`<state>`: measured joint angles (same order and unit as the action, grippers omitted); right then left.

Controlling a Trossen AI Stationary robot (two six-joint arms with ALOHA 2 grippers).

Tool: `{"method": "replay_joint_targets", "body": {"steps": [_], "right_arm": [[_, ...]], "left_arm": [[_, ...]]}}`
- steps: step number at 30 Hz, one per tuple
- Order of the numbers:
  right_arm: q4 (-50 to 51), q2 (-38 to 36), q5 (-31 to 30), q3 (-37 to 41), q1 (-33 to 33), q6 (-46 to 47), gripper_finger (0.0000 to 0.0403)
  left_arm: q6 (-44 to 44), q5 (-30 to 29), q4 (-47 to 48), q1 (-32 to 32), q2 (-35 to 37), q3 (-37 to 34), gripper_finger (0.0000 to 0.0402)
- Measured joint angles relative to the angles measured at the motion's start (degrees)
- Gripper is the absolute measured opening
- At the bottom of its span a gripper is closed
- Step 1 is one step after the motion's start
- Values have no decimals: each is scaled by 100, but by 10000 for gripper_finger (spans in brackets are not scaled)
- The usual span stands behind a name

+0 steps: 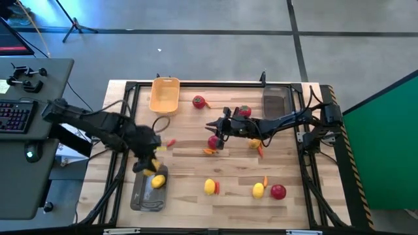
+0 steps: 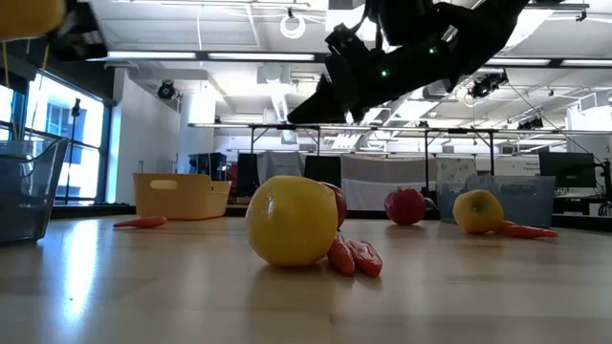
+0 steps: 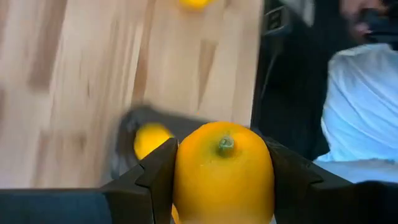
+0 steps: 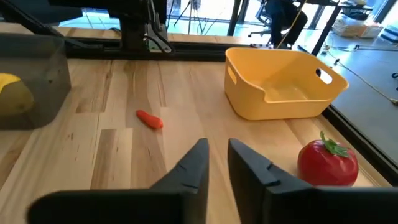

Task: Sort produce into baskets
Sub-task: Put the lemon into the bottom gray bin

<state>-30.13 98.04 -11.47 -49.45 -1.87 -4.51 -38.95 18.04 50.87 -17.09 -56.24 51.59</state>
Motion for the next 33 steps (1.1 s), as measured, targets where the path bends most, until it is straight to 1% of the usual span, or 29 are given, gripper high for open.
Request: {"method": "replay_joint_targets", "body": {"steps": [3, 5, 10, 14, 27, 31, 33], "right_arm": [[58, 0, 23, 0, 2, 0, 21], [82, -2, 42, 0, 2, -2, 11], [83, -2, 44, 0, 2, -33, 1], [81, -2, 42, 0, 2, -44, 0], [79, -4, 33, 0, 2, -182, 0], [79, -4, 33, 0, 2, -194, 0], [77, -4, 33, 0, 2, -195, 0]], "left_arm": [[-898, -111, 349, -372, -192, -5, 169], [-1322, -174, 523, -572, -323, -20, 169], [-1957, -209, 587, -808, -725, -24, 169], [-1953, -310, 591, -851, -1062, -24, 168], [-2250, -271, 732, -841, -2077, -24, 168], [-2094, -262, 847, -836, -2378, -26, 168], [-1953, -232, 839, -836, -2487, -26, 177]]}}
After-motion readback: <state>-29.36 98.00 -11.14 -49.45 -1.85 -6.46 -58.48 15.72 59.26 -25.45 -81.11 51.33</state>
